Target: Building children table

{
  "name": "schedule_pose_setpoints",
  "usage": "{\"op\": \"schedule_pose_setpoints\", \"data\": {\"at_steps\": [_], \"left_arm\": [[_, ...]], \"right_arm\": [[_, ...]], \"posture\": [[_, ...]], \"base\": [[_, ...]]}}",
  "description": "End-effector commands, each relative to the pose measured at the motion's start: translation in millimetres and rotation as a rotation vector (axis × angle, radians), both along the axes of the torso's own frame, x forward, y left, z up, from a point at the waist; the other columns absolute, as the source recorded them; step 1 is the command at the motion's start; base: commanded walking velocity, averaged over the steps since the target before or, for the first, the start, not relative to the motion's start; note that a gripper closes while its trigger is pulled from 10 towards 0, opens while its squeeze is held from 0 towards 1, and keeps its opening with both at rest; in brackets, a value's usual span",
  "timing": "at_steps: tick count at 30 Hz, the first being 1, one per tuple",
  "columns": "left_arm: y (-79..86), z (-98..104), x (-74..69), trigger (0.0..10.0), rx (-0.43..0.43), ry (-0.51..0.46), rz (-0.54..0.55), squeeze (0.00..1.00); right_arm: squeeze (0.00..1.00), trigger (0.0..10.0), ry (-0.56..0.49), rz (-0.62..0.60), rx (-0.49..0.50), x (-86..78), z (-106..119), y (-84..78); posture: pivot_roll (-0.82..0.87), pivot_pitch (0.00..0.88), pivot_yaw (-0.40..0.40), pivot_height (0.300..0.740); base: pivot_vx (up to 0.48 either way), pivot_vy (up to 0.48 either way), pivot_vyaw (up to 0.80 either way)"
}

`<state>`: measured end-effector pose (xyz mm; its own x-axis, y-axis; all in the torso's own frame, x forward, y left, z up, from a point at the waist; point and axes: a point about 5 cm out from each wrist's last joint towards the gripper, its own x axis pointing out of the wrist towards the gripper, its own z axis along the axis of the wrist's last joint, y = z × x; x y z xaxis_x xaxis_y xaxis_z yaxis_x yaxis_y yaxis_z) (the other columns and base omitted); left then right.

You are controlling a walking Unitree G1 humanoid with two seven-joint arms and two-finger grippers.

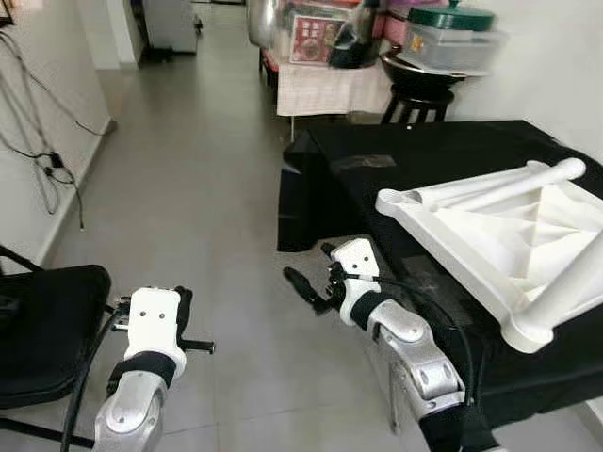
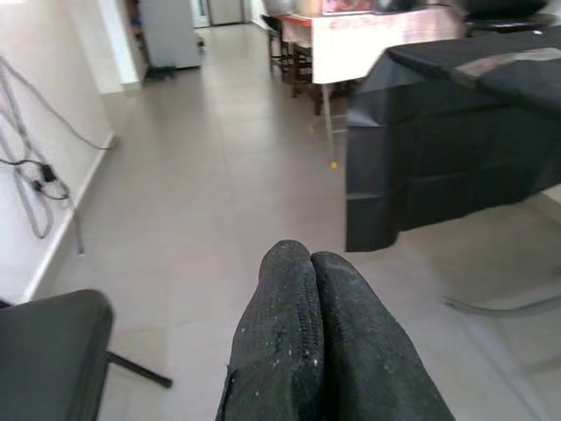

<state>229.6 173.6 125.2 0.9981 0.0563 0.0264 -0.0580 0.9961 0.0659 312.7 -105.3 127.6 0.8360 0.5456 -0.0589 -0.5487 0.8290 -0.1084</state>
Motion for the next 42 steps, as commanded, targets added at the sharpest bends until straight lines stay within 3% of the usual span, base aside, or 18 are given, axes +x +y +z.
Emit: {"op": "schedule_pose_setpoints", "data": {"at_steps": [1,7,11,42], "left_arm": [[0.7,-2.2,-1.4,10.0,0.000,0.013,-0.002,0.00],[0.9,-2.6,-1.0,10.0,-0.003,0.013,-0.004,0.00],[0.8,-2.7,-1.0,10.0,-0.003,0.013,-0.006,0.00],[-0.3,-3.0,-1.9,10.0,0.010,0.017,-0.026,0.00]], "right_arm": [[0.00,10.0,0.008,-0.010,-0.021,0.4,-0.5,-2.6],[0.00,10.0,0.018,-0.011,-0.030,0.4,-1.1,-1.8],[0.00,10.0,0.016,-0.007,-0.032,0.4,-0.6,-1.4],[0.00,10.0,0.014,0.040,-0.015,-3.4,-0.6,3.4]], "posture": [[-0.27,0.012,-0.078,0.740],[-0.27,0.011,-0.078,0.740],[-0.27,0.011,-0.078,0.740],[-0.27,0.009,-0.072,0.740]], "base": [[0.000,0.000,0.00],[0.000,0.000,0.00],[0.315,0.000,-0.73],[0.348,0.000,0.05]]}}
